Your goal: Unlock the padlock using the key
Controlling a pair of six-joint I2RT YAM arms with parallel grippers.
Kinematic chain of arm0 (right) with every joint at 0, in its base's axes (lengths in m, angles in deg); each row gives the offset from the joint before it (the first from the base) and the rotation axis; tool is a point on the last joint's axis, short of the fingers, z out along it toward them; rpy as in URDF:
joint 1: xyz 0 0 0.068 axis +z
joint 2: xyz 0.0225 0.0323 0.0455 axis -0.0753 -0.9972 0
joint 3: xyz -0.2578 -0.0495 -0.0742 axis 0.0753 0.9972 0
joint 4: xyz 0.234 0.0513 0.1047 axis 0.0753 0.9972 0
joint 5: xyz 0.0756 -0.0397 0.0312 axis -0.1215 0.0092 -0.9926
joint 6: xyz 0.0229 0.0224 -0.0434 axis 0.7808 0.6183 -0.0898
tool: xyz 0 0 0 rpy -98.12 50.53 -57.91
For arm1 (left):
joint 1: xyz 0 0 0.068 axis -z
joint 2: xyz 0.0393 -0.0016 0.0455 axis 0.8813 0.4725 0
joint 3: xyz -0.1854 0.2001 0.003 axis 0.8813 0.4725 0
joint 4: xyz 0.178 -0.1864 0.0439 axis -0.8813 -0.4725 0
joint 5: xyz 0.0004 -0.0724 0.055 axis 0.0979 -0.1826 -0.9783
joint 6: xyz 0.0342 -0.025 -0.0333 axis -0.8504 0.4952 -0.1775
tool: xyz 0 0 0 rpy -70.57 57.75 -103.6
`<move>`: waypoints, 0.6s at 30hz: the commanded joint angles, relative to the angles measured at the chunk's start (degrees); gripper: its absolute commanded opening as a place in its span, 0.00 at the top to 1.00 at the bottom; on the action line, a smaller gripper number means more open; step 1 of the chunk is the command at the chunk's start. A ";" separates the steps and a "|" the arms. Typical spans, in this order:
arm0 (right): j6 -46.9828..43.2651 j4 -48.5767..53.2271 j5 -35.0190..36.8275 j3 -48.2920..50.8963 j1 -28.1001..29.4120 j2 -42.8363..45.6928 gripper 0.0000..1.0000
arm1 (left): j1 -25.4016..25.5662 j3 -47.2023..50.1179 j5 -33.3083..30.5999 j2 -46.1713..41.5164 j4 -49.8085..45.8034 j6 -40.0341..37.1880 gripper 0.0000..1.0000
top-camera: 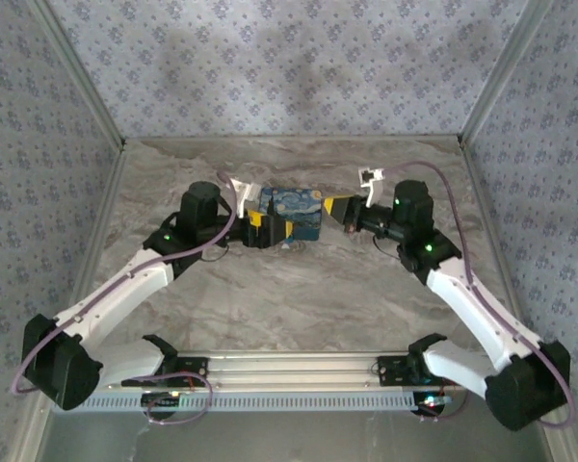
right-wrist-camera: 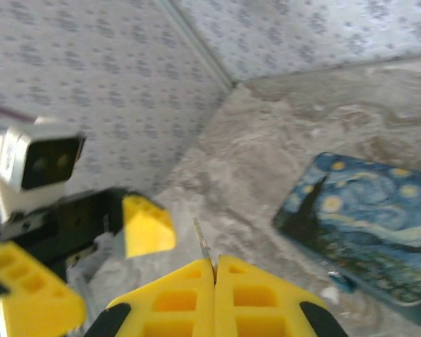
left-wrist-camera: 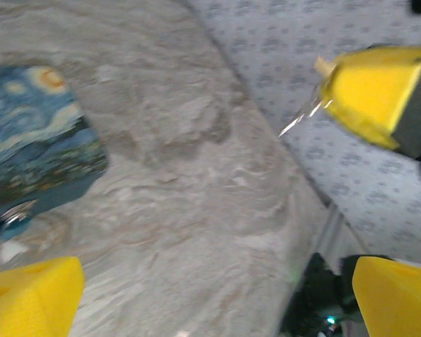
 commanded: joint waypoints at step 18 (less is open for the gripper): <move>-12.63 8.44 20.63 -36.99 -0.83 -47.87 1.00 | 6.16 11.52 -22.86 27.68 38.01 -3.35 0.03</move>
